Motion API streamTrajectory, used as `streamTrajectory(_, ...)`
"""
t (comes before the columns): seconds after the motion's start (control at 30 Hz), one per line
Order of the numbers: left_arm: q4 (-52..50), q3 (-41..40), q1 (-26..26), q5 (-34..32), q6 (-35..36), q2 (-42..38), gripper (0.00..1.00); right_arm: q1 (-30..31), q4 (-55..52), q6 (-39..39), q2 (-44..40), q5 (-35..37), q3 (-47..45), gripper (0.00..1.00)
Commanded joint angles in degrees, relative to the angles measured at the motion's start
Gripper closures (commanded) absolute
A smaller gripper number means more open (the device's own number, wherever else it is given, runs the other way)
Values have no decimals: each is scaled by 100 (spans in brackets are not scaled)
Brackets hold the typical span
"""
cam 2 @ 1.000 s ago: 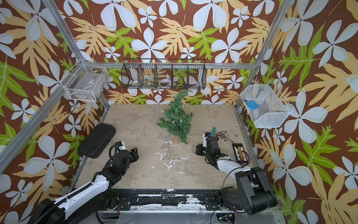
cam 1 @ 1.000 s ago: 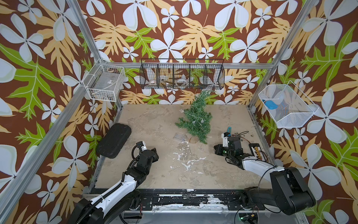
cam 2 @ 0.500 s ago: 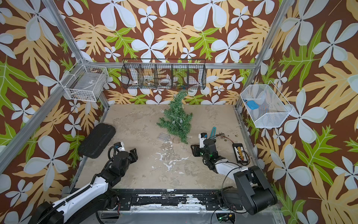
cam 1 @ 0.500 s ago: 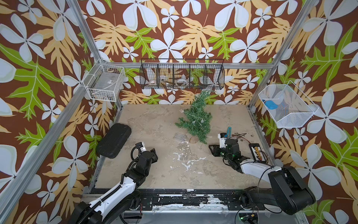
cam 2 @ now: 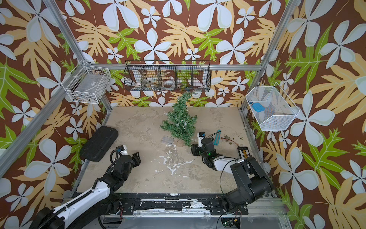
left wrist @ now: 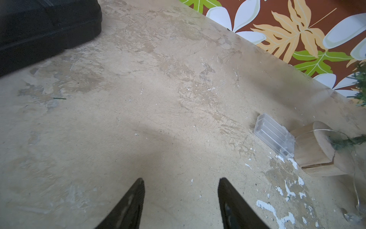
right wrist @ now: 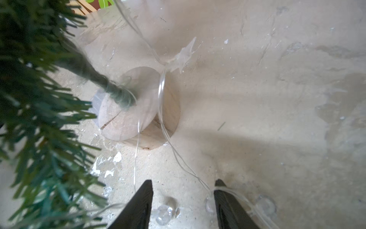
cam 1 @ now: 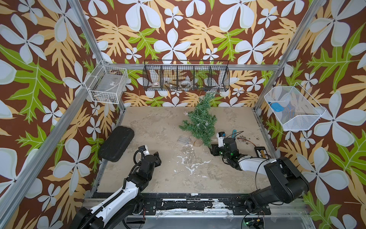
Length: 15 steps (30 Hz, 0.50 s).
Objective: Remove string lights from the small christmas tree
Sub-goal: Pick up the light string from the Christmas tree.
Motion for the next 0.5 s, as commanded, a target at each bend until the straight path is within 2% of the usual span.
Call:
streamTrajectory(0.0, 74, -11, 0, -104, -3, -26, 38, 11, 163, -49, 107, 266, 86, 47)
streamTrajectory(0.13, 74, -31, -2, -109, -2, -61, 38, 7, 287, -79, 242, 346, 74, 48)
streamTrajectory(0.37, 92, -41, -2, -126, 13, -78, 38, 10, 758, -64, 1053, 276, 362, 48)
streamTrajectory(0.47, 75, -39, 0, -148, 21, -88, 38, 11, 866, 45, 1232, 416, 463, 52)
